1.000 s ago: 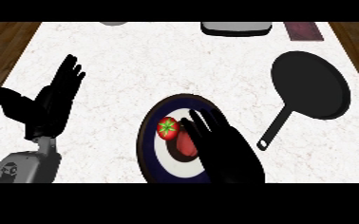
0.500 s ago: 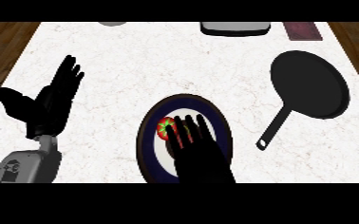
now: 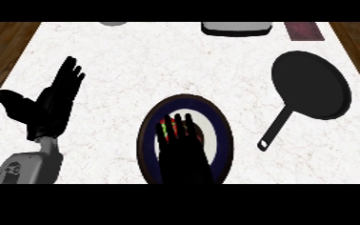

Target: Pick the bell pepper from the plate and place it in the pan

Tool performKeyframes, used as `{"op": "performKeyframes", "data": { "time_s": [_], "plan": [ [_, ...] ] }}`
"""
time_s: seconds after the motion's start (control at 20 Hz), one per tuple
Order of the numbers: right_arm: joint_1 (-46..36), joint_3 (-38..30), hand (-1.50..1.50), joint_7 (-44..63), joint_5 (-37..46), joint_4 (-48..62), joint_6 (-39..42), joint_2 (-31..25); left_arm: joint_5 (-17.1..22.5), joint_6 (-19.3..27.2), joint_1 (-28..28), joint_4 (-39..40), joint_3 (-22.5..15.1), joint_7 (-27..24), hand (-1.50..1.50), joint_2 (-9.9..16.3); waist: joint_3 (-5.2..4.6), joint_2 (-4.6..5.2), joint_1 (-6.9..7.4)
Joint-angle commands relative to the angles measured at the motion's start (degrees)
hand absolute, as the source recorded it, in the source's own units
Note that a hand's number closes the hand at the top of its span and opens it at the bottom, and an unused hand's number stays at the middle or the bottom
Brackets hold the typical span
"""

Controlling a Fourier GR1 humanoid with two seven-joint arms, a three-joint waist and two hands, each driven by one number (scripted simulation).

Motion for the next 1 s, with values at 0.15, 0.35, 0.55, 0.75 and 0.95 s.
{"op": "performKeyframes", "data": {
  "time_s": [0.15, 0.35, 0.55, 0.75, 0.95],
  "plan": [
    [0.4, 0.41, -1.5, 4.93, 2.28, 4.54, -0.39, 1.23, -0.27, 0.05, 0.37, -4.06, 0.2, 3.72, 0.0, -0.71, 0.02, -0.03, 0.13],
    [-1.02, -4.99, -1.5, -3.86, 4.53, 11.41, -3.82, 1.25, -1.19, -1.77, 0.26, 0.38, 1.42, -0.07, 0.0, -0.81, 0.02, 0.07, -0.02],
    [-1.77, -2.68, -1.5, -1.03, 2.04, 13.73, -5.79, 1.26, -2.26, -0.63, 4.6, -5.11, 0.09, 0.52, 0.0, -3.04, 0.02, 0.01, 0.32],
    [-0.35, -6.35, -1.5, -9.79, 5.59, 17.44, -7.86, -1.23, -2.56, -1.7, -1.55, 0.06, 1.23, 2.42, 0.0, -2.24, 0.03, 0.07, -0.09],
    [-2.98, -5.8, -1.5, -8.02, 4.23, 21.2, -11.63, 1.25, -5.31, 0.45, -2.47, -1.17, -0.45, 2.19, 0.0, -4.73, 0.03, 0.07, 0.12]
  ]
}}
